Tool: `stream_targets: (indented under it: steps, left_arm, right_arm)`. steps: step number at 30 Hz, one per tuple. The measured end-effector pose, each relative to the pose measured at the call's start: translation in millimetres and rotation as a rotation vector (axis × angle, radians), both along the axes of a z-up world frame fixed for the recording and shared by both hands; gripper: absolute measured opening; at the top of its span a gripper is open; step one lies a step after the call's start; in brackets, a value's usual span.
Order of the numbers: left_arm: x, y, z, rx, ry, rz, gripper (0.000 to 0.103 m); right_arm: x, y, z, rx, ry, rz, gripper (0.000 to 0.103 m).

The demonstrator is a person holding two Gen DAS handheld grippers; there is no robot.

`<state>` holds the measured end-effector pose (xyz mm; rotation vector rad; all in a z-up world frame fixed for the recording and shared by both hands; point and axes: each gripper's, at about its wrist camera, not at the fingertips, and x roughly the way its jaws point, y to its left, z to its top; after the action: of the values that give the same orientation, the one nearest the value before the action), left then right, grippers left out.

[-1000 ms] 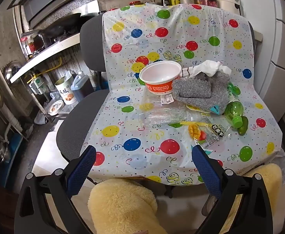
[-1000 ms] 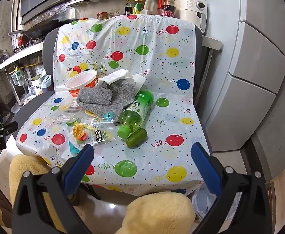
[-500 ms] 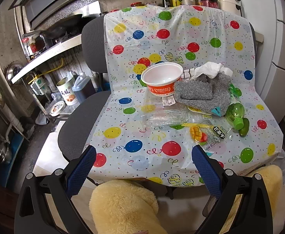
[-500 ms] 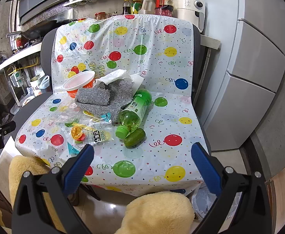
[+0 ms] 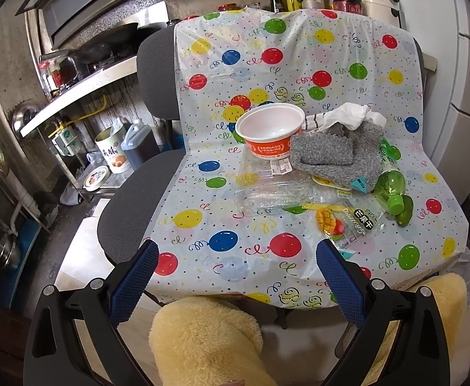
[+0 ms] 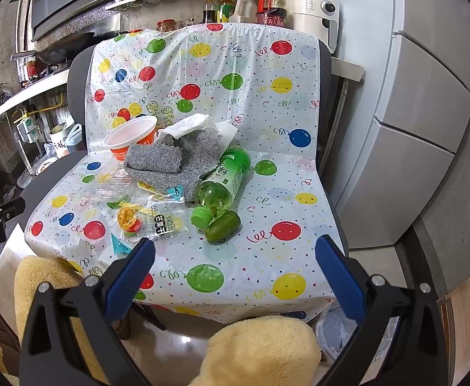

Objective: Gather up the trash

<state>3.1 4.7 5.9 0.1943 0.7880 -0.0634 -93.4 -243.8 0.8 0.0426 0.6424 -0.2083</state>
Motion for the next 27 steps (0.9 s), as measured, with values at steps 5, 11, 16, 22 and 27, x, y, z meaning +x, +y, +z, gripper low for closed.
stream_targets:
  steps: [5,11,16,22,27]
  left_arm:
    - [-0.7,1.7,1.2,0.001,-0.007,0.006,0.097]
    - [-1.1,0.6,0.4,0.007,-0.011,0.009,0.097]
    - [-1.6,0.7,0.0,0.007,-0.014,0.008,0.097]
    - [-2.2,-0.1,-0.6,0.009,-0.017,0.01,0.097]
    - [-2.6,-0.3,-0.1,0.01,-0.017,0.013,0.097]
  right_arm:
    - [0.1,0.2,0.1,-0.001,0.001,-0.002,0.097]
    - [0.0,-0.8,0.1,0.0,0.0,-0.001,0.097]
    - [0.5,-1.4,-0.2,-0.001,0.001,0.0,0.097]
    - [0.2,-0.7,-0.2,-0.001,0.0,0.0,0.097]
    - [0.4,-0.8,-0.3,-0.002,0.002,0.0,0.097]
